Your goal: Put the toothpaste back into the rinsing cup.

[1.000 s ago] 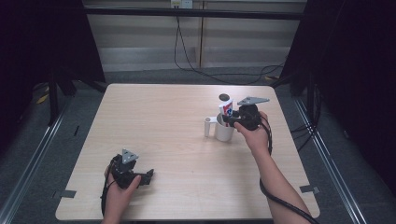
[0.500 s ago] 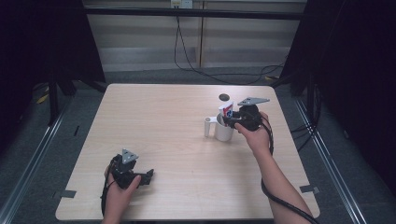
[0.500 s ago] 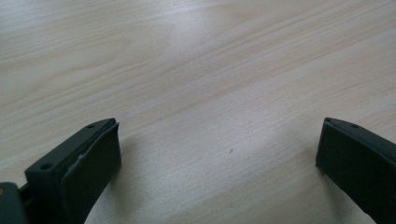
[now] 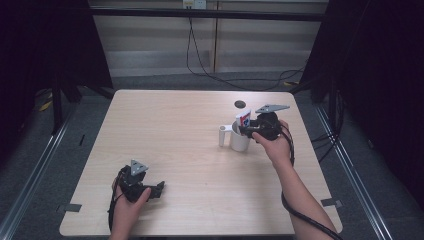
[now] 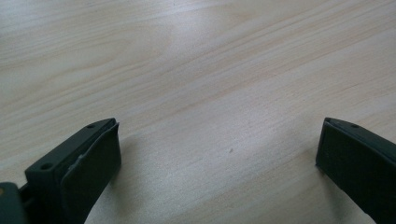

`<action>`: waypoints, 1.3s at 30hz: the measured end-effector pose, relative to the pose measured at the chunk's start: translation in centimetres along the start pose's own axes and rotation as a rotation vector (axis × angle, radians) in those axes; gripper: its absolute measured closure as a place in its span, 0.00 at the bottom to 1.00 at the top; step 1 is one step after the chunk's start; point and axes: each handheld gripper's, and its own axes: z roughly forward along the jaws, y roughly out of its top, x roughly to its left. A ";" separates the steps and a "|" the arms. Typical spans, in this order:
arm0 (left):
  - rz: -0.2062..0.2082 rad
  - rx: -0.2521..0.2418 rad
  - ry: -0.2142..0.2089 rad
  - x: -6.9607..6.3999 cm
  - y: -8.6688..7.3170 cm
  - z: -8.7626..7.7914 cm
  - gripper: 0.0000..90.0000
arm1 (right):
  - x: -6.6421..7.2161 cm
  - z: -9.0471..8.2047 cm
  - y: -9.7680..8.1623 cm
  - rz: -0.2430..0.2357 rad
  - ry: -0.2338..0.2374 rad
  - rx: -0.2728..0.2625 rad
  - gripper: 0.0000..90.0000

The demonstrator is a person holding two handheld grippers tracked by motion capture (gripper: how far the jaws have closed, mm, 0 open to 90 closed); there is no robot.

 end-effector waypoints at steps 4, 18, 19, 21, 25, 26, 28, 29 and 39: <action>0.000 0.001 0.000 0.0 0.0 0.0 0.00 | 0.0 -0.1 0.0 0.000 0.005 0.008 0.56; 0.002 0.002 -0.001 0.0 0.0 0.0 0.00 | 0.0 -0.2 0.3 0.005 0.009 0.026 0.48; 0.003 0.001 0.000 0.0 0.0 0.0 0.00 | 0.0 -0.2 0.3 0.001 0.003 0.031 0.48; 0.001 0.001 0.000 0.0 0.0 0.0 0.00 | 0.0 -0.3 0.4 0.002 0.002 0.033 0.46; 0.000 0.000 0.000 0.0 0.0 0.0 0.00 | -0.1 -0.3 0.5 0.000 0.004 0.031 0.41; 0.001 0.001 0.000 0.0 0.0 0.0 0.00 | -0.1 -0.3 0.5 0.000 0.003 0.030 0.39; 0.000 0.002 0.000 0.0 0.0 0.0 0.00 | 0.0 -0.3 0.6 0.010 -0.004 0.032 0.35; 0.001 0.001 0.000 0.0 0.0 0.0 0.00 | -0.1 -0.3 0.6 0.010 -0.005 0.034 0.34; 0.001 0.003 -0.001 0.0 0.0 0.0 0.00 | -0.1 -0.8 0.8 0.019 -0.015 -0.001 0.28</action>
